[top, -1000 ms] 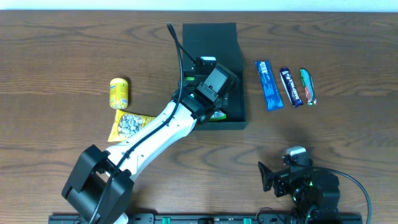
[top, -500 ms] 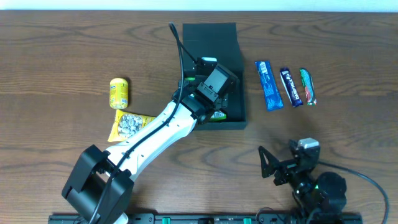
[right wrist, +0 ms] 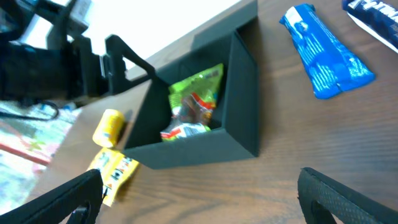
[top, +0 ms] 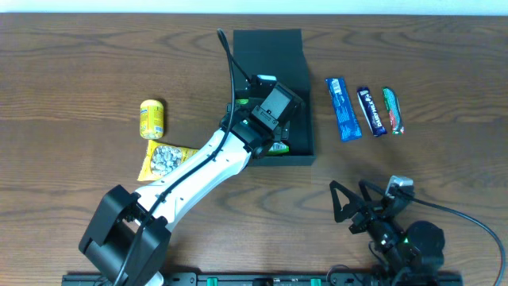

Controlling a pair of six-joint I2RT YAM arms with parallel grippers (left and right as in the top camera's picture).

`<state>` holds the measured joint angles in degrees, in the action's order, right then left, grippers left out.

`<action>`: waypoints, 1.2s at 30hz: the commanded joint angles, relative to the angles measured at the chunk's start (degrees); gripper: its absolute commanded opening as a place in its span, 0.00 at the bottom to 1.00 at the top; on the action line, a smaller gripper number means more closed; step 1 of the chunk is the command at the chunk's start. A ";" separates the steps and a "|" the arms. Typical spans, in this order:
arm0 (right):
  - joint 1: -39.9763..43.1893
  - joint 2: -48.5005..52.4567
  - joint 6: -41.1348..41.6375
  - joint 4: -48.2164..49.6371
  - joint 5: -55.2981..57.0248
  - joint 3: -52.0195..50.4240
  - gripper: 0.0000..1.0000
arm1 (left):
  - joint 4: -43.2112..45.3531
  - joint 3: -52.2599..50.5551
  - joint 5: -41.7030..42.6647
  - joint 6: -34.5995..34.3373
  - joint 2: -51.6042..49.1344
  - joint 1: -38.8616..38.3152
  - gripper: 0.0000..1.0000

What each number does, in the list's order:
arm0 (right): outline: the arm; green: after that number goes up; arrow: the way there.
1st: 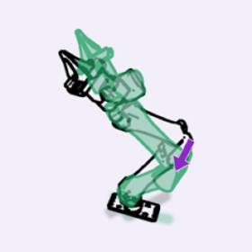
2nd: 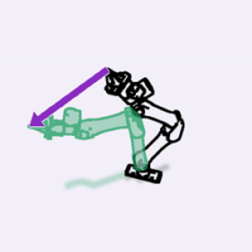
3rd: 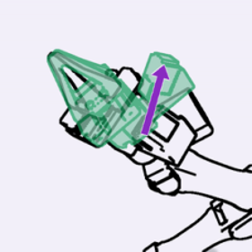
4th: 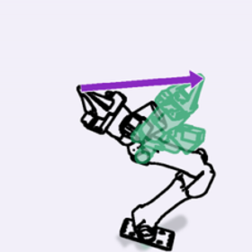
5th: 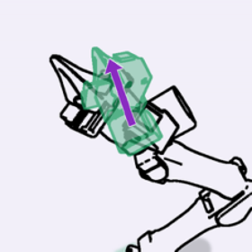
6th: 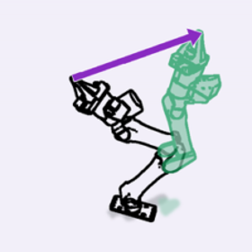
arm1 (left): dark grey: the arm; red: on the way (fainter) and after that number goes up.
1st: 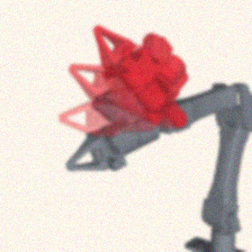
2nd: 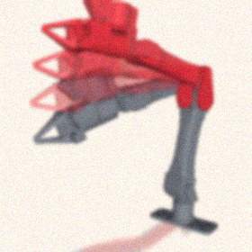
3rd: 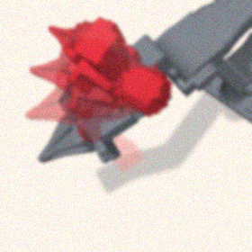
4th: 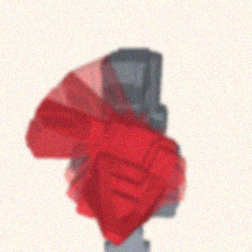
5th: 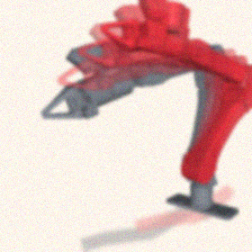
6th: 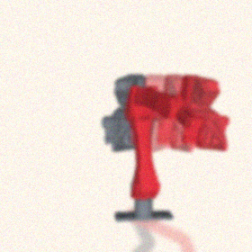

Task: Pack container
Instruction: 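Reach the right gripper to the blue wafer bar and grasp it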

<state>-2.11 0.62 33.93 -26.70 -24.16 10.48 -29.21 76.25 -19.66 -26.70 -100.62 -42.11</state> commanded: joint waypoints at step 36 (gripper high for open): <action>-0.17 78.23 -18.40 2.93 20.39 43.56 0.99 | -3.43 0.83 6.16 2.34 1.05 6.32 0.95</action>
<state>-2.11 77.19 17.30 -23.75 -8.03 51.79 -32.53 76.27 -13.85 -25.19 -100.60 -36.10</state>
